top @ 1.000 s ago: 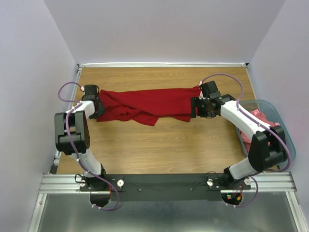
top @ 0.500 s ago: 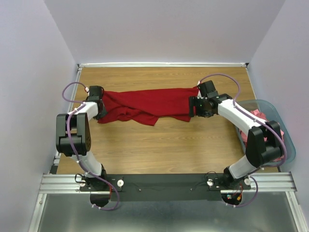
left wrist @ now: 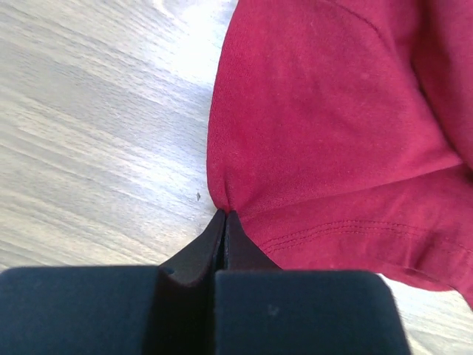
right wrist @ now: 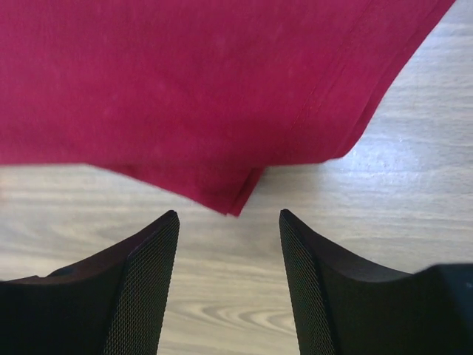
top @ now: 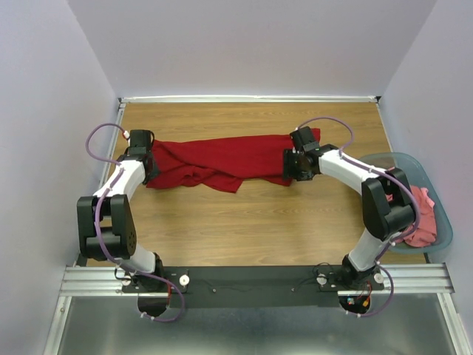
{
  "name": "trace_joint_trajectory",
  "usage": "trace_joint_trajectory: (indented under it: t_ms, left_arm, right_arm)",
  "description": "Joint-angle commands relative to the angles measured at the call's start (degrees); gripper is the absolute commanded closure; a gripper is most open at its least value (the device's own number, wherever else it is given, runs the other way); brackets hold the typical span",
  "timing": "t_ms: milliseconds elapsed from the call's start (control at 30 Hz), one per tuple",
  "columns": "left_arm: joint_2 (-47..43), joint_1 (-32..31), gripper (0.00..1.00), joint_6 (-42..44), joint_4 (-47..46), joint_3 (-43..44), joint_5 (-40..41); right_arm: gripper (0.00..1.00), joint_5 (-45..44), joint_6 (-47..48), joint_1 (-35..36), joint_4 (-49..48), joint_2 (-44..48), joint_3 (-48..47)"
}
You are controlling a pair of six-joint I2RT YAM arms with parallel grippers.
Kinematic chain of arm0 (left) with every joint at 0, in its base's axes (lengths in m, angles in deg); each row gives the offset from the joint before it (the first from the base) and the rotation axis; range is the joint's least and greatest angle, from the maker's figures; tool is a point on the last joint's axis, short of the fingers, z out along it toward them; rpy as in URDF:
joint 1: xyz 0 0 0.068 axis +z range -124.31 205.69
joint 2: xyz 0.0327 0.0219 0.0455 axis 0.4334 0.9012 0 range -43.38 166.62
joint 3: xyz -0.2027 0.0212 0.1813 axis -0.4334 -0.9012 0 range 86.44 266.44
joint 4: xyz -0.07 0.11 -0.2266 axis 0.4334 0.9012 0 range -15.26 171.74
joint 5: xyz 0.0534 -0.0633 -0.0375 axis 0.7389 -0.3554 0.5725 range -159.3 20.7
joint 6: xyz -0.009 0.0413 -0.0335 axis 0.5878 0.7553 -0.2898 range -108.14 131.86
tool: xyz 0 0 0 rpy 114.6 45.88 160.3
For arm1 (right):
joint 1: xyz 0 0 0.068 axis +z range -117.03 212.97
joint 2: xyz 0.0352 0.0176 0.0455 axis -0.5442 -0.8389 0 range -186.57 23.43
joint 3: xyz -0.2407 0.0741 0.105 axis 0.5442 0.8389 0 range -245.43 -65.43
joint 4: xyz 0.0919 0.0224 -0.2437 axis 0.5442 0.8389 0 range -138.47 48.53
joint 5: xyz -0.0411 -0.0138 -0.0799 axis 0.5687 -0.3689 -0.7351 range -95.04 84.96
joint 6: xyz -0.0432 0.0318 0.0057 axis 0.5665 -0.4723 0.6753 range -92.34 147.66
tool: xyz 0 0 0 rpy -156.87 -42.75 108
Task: Fold and stack the t-shirts
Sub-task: Flatten the tshirt out
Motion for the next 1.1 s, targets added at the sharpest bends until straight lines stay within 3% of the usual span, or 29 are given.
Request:
trace_joint_trajectory:
  t_ms: [0,233,433,567,600,633,667,867,967,1067]
  left_arm:
    - [-2.3,0.1,1.0,-0.6,1.2,-1.2,1.3]
    - [-4.0,0.1,1.0,-0.5,1.0,-0.8,1.1]
    - [-5.0,0.1,1.0,-0.6,1.7,0.8,1.3]
    - [-5.5,0.1,1.0,-0.6,1.7,1.4,1.4]
    - [-5.7,0.1,1.0,-0.4,1.8,1.6,1.5]
    - [-5.7,0.1,1.0,-0.4,2.0,1.9,1.9]
    - [-5.9,0.1,1.0,-0.3,2.4,2.3,2.1]
    - [-8.8,0.2,1.0,0.3,4.6,4.8,5.7]
    - [-11.0,0.1,1.0,0.3,5.3,4.5,6.4]
    - [-12.9,0.1,1.0,0.3,5.8,3.5,7.5]
  right_arm:
    - [0.36,-4.1,-5.1,0.1,-4.7,-2.3,0.3]
    - [0.37,-2.7,-7.4,0.9,-7.0,-4.6,2.1]
    - [0.45,-2.6,-7.8,1.4,-6.9,-4.0,4.1]
    - [0.65,-2.2,-7.7,1.9,-6.9,-4.0,4.9]
    - [0.87,-2.9,-6.9,1.9,-6.6,-3.2,4.6]
    - [0.87,-2.9,-6.5,1.9,-6.0,-3.1,4.6]
    - [0.99,-4.6,-5.8,1.9,-5.0,-2.4,3.4]
    - [0.99,-13.5,1.8,1.5,16.6,6.1,-9.6]
    - [0.99,-11.4,2.4,0.9,31.1,7.6,-14.8]
    - [0.99,-9.0,1.5,0.9,36.3,10.1,-16.0]
